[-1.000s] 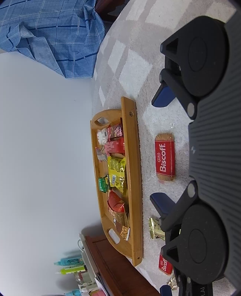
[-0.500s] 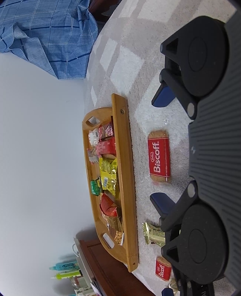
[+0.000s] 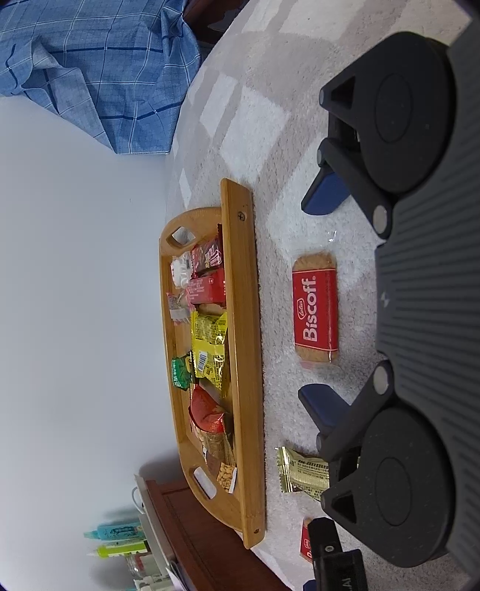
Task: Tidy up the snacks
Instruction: 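Position the right tool around a red Biscoff biscuit and close on it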
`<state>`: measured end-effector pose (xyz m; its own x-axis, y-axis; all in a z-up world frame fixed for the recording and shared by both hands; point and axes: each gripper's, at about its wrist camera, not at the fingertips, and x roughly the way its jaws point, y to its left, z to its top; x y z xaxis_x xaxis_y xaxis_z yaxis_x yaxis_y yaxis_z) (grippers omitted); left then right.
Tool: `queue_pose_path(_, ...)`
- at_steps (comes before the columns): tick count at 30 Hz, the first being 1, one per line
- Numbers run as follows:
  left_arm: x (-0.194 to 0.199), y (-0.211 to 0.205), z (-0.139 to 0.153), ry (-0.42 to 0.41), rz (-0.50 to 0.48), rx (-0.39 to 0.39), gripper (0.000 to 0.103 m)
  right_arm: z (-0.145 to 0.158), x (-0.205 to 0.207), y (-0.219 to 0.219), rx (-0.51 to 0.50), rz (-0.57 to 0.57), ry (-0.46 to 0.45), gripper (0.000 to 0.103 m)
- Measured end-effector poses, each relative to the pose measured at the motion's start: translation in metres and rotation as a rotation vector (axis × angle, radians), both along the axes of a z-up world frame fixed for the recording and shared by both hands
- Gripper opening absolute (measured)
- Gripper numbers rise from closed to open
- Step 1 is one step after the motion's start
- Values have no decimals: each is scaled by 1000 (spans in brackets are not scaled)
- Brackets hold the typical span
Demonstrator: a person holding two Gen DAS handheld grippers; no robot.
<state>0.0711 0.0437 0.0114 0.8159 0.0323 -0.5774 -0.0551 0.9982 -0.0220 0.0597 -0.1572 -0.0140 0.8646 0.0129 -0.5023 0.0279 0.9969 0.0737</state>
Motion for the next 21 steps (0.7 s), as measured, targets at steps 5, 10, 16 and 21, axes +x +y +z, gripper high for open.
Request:
queue_pose_path(5,5,-2,-4,19,-5,0,84,0,2,-1,2,-6,5,98)
queue_pose_path(10,8,-3,-6,29,-8,-5,73,0,3,1,-13,-4,7,92)
queue_pose_path(16,5,-4,-3,23,-21,-13,62,1,2,5,-36,0,2,77)
queue_pose_path(21,0,-9,-2,29,-56,-18,62,3,-1,7,-47,15,-5,70)
